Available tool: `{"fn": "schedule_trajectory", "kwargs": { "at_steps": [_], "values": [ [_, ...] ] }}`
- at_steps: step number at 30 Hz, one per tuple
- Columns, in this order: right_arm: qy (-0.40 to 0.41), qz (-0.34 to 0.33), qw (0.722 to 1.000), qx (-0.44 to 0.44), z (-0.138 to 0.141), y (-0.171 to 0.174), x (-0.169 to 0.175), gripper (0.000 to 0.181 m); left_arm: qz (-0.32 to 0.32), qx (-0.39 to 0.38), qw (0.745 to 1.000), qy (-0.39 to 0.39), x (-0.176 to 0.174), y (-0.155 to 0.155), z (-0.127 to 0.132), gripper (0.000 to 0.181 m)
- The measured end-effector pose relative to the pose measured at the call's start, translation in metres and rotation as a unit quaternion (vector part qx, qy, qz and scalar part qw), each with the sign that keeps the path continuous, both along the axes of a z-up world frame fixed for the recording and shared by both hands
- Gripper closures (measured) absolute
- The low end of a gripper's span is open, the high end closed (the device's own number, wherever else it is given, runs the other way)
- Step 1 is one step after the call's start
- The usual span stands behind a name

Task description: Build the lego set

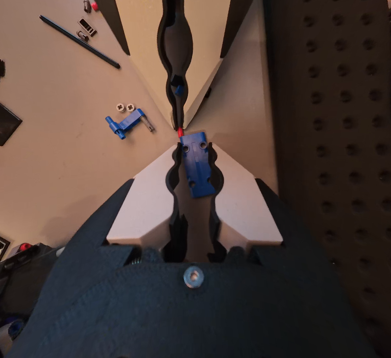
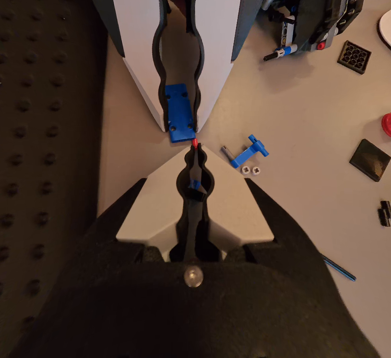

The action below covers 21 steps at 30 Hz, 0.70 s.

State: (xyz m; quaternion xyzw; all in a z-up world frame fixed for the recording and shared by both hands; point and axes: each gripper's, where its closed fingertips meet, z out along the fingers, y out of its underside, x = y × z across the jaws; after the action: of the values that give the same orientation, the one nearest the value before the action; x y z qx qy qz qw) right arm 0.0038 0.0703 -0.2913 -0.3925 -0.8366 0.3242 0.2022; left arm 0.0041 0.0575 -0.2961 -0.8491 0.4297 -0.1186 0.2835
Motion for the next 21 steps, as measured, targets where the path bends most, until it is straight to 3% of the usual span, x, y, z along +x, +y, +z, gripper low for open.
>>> {"fn": "schedule_trajectory", "kwargs": {
  "at_steps": [21],
  "values": [
    [-0.010,-0.019,0.999,-0.042,0.0001,-0.0010,0.0004,0.180,0.050,0.036,0.997,-0.044,0.0007,0.0024,0.0016,0.158]
  ]
}}
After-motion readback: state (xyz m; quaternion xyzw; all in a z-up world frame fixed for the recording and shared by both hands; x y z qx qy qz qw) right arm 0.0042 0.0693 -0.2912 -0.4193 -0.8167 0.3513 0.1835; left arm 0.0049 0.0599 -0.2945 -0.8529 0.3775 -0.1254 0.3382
